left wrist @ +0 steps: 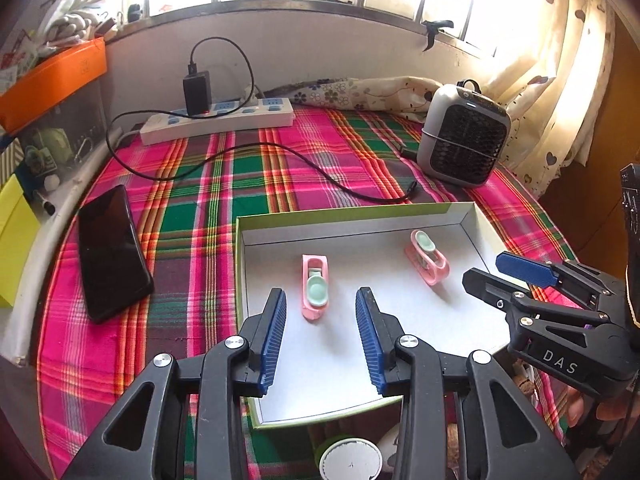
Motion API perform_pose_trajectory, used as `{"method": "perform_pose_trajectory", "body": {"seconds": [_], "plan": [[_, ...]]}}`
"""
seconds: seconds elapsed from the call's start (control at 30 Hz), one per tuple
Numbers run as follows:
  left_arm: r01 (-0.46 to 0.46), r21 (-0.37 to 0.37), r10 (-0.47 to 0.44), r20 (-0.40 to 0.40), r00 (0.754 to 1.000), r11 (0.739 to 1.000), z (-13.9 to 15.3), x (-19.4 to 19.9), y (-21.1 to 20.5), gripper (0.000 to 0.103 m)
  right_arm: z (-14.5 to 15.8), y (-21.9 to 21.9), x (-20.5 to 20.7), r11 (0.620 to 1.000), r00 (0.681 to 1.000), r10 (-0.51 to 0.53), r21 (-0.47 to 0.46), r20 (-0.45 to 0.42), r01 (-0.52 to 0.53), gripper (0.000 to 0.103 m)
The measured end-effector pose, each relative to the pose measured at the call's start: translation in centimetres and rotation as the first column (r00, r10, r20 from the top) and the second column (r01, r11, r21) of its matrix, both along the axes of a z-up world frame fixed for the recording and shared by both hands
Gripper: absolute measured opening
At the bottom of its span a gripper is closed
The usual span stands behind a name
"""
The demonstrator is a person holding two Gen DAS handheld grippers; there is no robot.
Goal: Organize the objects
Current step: 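Withdraw both open tools from the box back over the table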
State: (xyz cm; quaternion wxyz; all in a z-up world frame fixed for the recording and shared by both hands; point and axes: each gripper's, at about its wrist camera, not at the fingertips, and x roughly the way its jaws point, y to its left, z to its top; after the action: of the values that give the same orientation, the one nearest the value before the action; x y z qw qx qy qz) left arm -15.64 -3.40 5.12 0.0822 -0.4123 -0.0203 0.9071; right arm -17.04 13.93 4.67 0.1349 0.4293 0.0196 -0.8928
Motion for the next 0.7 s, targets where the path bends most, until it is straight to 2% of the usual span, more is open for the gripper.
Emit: {"method": "perform_pose_trajectory", "body": {"seconds": [0.47,0.7], "plan": [[-0.05,0.028,0.051,-0.047,0.998,0.998,1.0,5.2,-2.3,0.034,1.4,2.6,5.0,0.999,0.998,-0.036,-0.001,-0.049,0.036,0.049],[-0.058,0.04,0.06,-0.038,0.998,0.998,0.5,6.7,-2.7,0.034,1.5,3.1,6.7,0.999,0.997,-0.046,0.0,-0.061,0.046,0.049]]}}
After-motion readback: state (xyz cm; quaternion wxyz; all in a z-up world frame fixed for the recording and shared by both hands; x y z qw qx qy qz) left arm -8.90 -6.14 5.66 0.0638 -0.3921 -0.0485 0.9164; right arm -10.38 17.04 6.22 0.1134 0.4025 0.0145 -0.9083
